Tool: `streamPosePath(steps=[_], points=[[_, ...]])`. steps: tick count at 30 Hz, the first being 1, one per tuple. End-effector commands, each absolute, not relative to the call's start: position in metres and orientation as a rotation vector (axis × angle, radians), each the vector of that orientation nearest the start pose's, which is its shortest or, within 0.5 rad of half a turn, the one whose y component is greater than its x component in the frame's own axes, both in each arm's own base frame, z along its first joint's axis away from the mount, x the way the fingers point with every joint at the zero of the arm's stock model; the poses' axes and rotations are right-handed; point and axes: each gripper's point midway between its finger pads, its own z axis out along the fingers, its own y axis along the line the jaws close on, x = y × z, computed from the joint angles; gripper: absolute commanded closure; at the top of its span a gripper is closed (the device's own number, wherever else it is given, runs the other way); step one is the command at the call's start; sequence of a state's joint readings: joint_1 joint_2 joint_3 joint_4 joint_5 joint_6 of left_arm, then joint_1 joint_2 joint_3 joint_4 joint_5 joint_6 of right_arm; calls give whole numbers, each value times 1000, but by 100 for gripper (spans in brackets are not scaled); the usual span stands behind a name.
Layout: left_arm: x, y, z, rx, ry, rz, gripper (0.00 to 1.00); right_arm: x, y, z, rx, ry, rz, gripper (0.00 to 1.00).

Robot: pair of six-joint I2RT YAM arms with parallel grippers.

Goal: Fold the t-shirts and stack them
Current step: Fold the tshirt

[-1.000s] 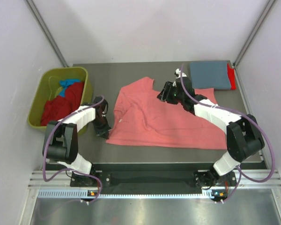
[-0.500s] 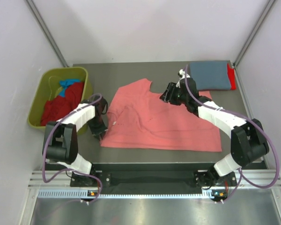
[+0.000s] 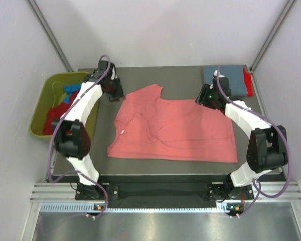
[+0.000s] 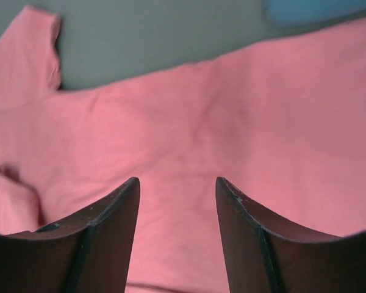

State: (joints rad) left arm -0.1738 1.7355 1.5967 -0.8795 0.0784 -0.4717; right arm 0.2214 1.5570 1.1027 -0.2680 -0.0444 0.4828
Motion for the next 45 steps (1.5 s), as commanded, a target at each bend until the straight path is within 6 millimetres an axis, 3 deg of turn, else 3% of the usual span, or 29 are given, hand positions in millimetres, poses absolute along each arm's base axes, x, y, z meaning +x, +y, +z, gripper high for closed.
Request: streamPosePath(steps=[1, 3, 4, 5, 6, 7, 11, 13, 14, 19, 24, 28, 36, 39, 40, 42, 43, 45], points=[[483, -123, 175, -140, 2449, -402, 59, 430, 76, 146, 275, 2294, 307, 46], [507, -120, 166, -117, 2447, -358, 57, 435, 64, 142, 278, 2303, 306, 46], [520, -119, 137, -91, 2494, -333, 57, 438, 56, 142, 288, 2302, 293, 46], [538, -121, 150, -74, 2447, -336, 56, 441, 43, 137, 313, 2310, 302, 46], [545, -122, 143, -61, 2457, -338, 55, 444, 37, 138, 296, 2307, 300, 46], [561, -123, 129, -51, 2462, -333, 54, 446, 19, 135, 339, 2307, 281, 46], [583, -127, 96, -45, 2473, -406, 53, 457, -3, 111, 331, 2346, 229, 50], [586, -132, 78, -26, 2484, -438, 52, 464, -13, 105, 317, 2347, 221, 51], [590, -134, 75, -16, 2472, -451, 52, 465, -17, 91, 312, 2376, 215, 51], [592, -137, 46, 7, 2494, -464, 50, 472, -43, 75, 309, 2386, 188, 52], [593, -145, 28, 25, 2502, -535, 50, 489, -40, 59, 235, 2397, 236, 50], [592, -155, 27, 62, 2487, -631, 52, 499, -40, 47, 227, 2417, 253, 50], [593, -165, 26, 127, 2451, -709, 53, 513, -53, 51, 193, 2394, 168, 50], [595, -167, 23, 120, 2444, -722, 59, 518, -52, 48, 180, 2390, 178, 50], [596, -167, 24, 117, 2439, -729, 70, 518, -51, 40, 175, 2408, 186, 49], [600, -169, 27, 112, 2423, -734, 80, 522, -52, 42, 172, 2425, 184, 49], [601, -169, 29, 113, 2414, -734, 95, 525, -54, 41, 175, 2429, 174, 50], [606, -170, 36, 106, 2388, -741, 100, 526, -52, 40, 170, 2429, 189, 51]])
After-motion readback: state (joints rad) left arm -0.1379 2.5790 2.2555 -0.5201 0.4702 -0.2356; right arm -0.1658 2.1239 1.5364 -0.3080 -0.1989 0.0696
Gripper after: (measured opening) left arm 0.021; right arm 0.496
